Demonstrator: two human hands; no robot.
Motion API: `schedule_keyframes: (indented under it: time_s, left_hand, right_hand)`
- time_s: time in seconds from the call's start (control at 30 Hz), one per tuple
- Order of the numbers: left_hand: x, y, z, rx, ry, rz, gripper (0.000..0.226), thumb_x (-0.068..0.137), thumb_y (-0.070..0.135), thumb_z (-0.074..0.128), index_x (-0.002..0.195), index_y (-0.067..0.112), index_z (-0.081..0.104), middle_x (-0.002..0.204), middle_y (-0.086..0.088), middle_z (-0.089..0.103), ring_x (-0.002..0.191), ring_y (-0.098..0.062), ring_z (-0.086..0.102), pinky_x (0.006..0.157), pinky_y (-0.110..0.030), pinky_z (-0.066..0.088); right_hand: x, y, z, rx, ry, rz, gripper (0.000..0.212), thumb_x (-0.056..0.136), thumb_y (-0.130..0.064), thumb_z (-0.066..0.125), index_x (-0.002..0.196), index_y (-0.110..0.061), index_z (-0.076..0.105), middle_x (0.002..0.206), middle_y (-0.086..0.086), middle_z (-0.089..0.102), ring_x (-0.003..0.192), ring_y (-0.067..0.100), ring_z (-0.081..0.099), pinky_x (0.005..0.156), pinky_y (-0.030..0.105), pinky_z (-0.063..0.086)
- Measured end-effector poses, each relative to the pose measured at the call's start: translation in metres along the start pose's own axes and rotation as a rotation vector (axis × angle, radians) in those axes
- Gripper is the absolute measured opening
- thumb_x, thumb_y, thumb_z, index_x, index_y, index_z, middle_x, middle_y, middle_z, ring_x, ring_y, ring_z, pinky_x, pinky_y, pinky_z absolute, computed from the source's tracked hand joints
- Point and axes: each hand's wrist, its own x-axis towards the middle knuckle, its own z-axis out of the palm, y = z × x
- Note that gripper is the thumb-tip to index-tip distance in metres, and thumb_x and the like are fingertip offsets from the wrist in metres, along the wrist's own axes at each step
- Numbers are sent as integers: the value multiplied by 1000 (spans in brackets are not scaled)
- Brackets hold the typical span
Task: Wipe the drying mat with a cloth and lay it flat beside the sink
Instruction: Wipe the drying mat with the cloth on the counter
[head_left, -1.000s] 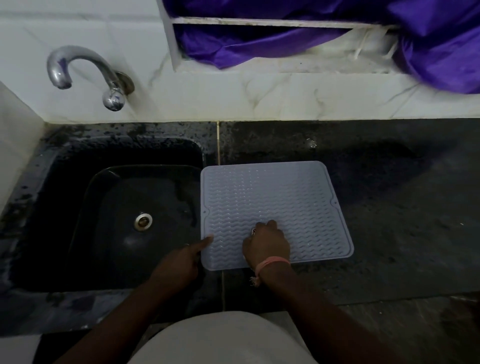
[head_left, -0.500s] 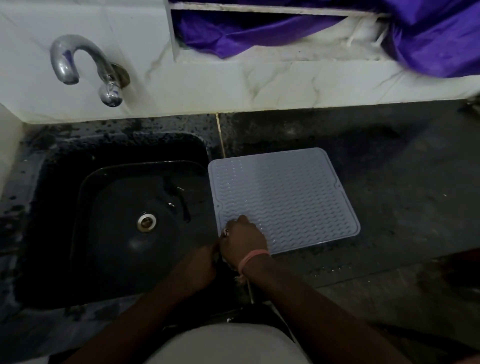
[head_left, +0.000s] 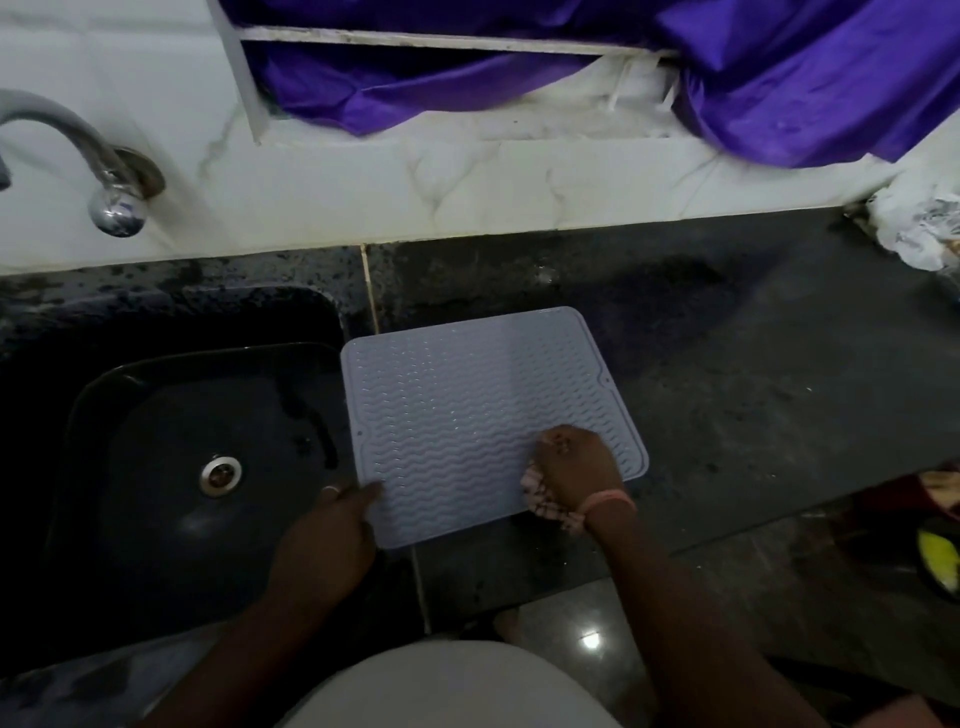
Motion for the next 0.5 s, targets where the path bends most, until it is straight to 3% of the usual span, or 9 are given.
schedule_keyframes:
  time_s: [0.07, 0.13, 0.27, 0.5]
  left_hand:
    - [0, 7, 3, 16, 22, -39, 58, 86, 16, 53, 141, 35, 52, 148, -7, 43, 124, -23, 57, 99, -34, 49]
    - [-2, 12, 2, 38, 33, -54, 56, 86, 17, 52, 140, 33, 54, 147, -8, 45, 121, -22, 59, 96, -32, 49]
    - [-2, 21, -2, 72, 14, -93, 55, 88, 18, 51, 142, 32, 52, 147, -8, 44, 119, -23, 61, 93, -31, 49]
    - [4, 29, -9, 114, -87, -96, 55, 92, 17, 49, 146, 28, 46, 146, -11, 42, 126, -26, 54, 101, -33, 46]
  right_hand:
    - [17, 24, -24, -82, 158, 78, 25, 89, -26, 56, 75, -8, 65, 76, 8, 66, 74, 25, 64, 60, 25, 40]
    - [30, 38, -38, -182, 223, 151, 21, 90, -23, 58, 87, -5, 68, 90, 14, 69, 83, 29, 65, 66, 26, 43]
    - [42, 45, -38, -319, 186, 216, 23, 96, -21, 53, 103, -3, 66, 111, 15, 67, 101, 32, 64, 74, 29, 43]
    - [47, 47, -41, -264, 149, 192, 28, 100, -23, 53, 95, 1, 67, 104, 19, 69, 95, 29, 65, 69, 23, 36]
